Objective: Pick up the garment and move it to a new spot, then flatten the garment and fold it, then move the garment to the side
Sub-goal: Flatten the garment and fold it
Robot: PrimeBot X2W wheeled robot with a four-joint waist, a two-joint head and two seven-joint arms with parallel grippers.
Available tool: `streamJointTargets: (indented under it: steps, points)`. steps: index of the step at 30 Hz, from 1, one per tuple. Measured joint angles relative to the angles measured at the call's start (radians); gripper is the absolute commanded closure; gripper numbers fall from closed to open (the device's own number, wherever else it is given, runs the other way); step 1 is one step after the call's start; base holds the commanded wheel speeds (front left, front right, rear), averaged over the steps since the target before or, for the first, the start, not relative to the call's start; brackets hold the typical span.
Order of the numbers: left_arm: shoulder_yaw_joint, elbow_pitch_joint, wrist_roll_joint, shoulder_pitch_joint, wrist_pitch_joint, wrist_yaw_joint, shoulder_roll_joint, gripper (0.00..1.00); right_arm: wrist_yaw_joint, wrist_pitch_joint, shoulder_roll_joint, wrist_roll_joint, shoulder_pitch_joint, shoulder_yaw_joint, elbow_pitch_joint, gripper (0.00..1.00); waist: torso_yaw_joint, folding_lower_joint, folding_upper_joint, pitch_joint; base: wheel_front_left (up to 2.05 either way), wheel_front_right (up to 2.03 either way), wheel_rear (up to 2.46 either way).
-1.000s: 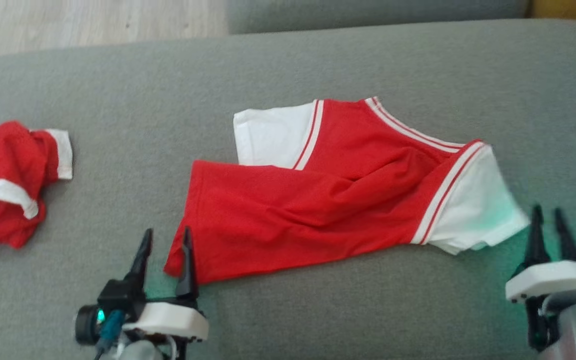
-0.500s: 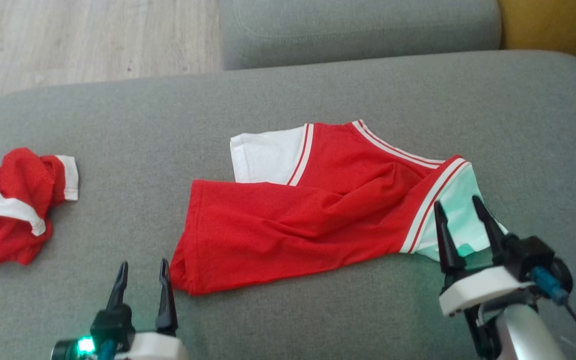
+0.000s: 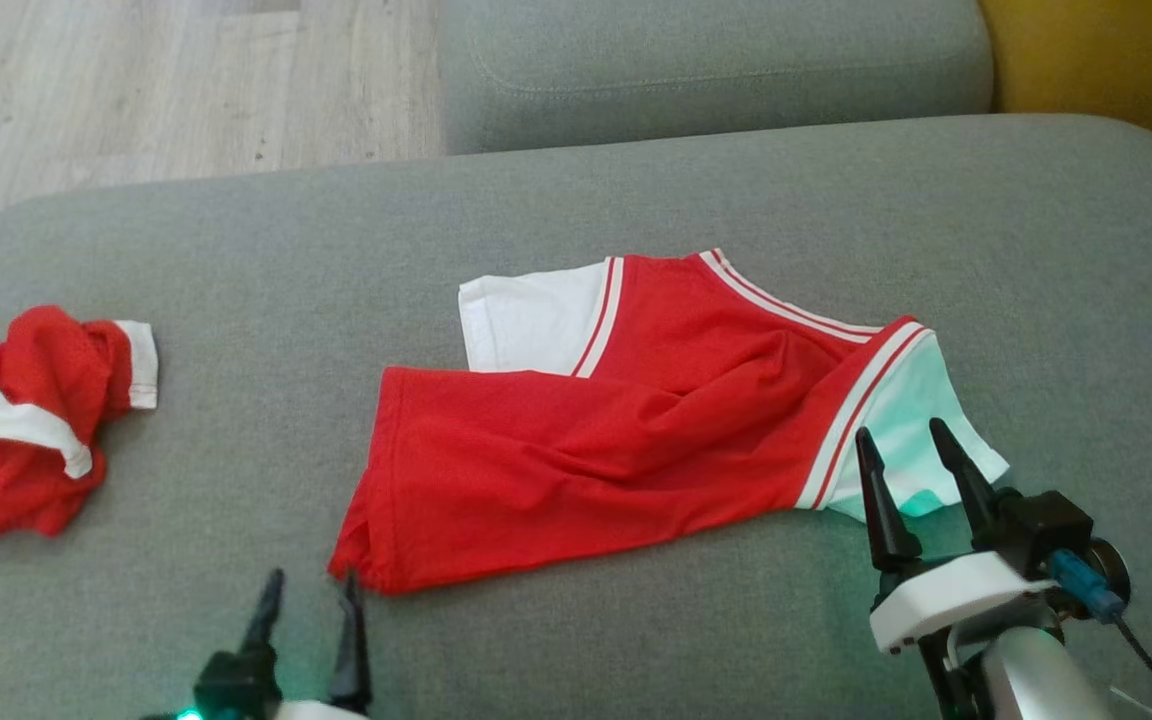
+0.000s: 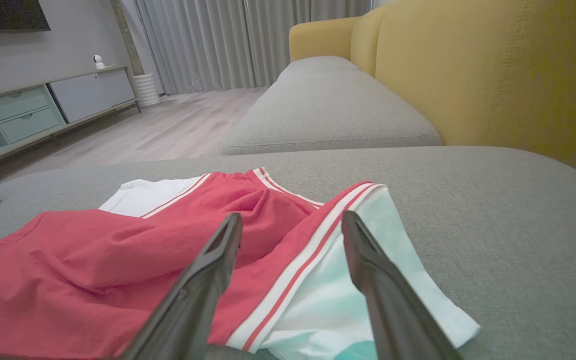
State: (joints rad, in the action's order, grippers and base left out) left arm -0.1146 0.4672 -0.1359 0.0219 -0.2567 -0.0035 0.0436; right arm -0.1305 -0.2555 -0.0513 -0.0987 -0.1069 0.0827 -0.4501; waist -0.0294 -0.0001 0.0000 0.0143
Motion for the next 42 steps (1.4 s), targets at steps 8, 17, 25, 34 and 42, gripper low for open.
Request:
streamJointTargets:
  steps: [8, 17, 25, 34, 42]
  points:
    - [-0.091, 0.113, -0.128, -0.054, 0.0, -0.076, 0.001, 0.0, 0.0, 0.0, 0.002, -0.007, -0.002, -0.006, -0.013, 0.0, -0.018, 0.0001, 0.0, 0.05, 0.0, 0.0, 0.0]
    - [-0.15, 0.151, -0.188, -0.085, 0.0, -0.105, 0.0, 0.0, 0.0, 0.0, 0.002, -0.007, -0.005, -0.024, -0.018, 0.0, -0.026, 0.0001, 0.0, 0.08, 0.0, 0.0, 0.0]
    - [-0.219, 0.159, -0.233, -0.102, 0.0, -0.12, 0.002, 0.0, 0.0, 0.0, 0.002, -0.014, -0.005, -0.026, -0.025, 0.0, -0.014, 0.0001, 0.0, 0.082, 0.0, 0.0, 0.0]
    - [-0.24, 0.092, -0.243, -0.1, 0.0, -0.121, 0.002, 0.0, 0.0, 0.0, 0.003, -0.028, -0.005, -0.028, -0.035, 0.0, 0.001, 0.0001, 0.0, 0.076, 0.0, 0.0, 0.0]
    - [-0.24, 0.035, -0.235, -0.095, 0.0, -0.121, 0.002, 0.0, 0.0, 0.0, 0.003, -0.041, -0.005, -0.031, -0.043, 0.0, 0.001, 0.0001, 0.0, 0.078, 0.0, 0.0, 0.0]
